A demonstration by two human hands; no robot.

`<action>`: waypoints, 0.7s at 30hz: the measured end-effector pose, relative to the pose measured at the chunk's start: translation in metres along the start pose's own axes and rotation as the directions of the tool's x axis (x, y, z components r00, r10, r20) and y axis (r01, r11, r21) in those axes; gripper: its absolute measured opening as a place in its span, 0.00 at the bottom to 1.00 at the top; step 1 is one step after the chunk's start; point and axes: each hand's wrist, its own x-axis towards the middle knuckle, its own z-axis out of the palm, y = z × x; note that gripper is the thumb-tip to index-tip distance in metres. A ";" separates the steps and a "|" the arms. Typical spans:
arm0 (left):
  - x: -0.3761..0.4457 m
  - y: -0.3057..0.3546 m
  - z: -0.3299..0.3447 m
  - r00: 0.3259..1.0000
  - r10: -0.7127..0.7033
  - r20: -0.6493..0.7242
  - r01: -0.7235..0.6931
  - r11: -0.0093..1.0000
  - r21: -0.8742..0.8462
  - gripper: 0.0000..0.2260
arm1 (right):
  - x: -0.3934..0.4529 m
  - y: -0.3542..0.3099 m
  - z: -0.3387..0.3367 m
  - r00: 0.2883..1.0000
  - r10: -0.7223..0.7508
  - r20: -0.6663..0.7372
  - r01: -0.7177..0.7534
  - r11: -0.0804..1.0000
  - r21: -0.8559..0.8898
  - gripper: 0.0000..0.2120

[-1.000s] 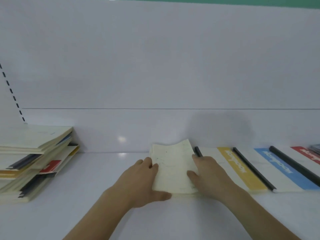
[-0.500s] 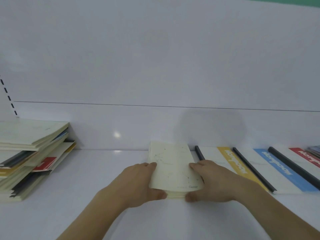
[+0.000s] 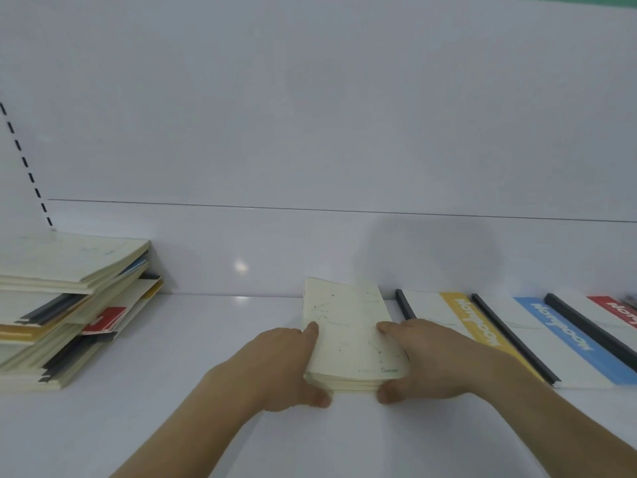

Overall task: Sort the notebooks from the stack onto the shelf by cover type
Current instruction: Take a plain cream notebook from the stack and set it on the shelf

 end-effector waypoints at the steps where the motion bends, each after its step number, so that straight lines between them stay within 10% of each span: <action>1: 0.001 -0.001 -0.001 1.000 -0.010 0.001 0.010 1.000 -0.007 0.37 | 0.000 0.000 -0.001 1.000 -0.001 0.000 0.001 1.000 0.001 0.46; 14: -0.009 0.000 0.003 0.993 -0.074 -0.088 0.057 0.980 -0.191 0.40 | 0.001 0.008 0.002 0.999 -0.040 -0.002 0.039 0.991 -0.125 0.54; 21: -0.042 -0.029 0.003 0.917 -0.208 -0.340 0.143 0.968 -0.209 0.34 | -0.004 -0.038 -0.009 0.917 -0.154 -0.367 0.125 0.987 -0.101 0.41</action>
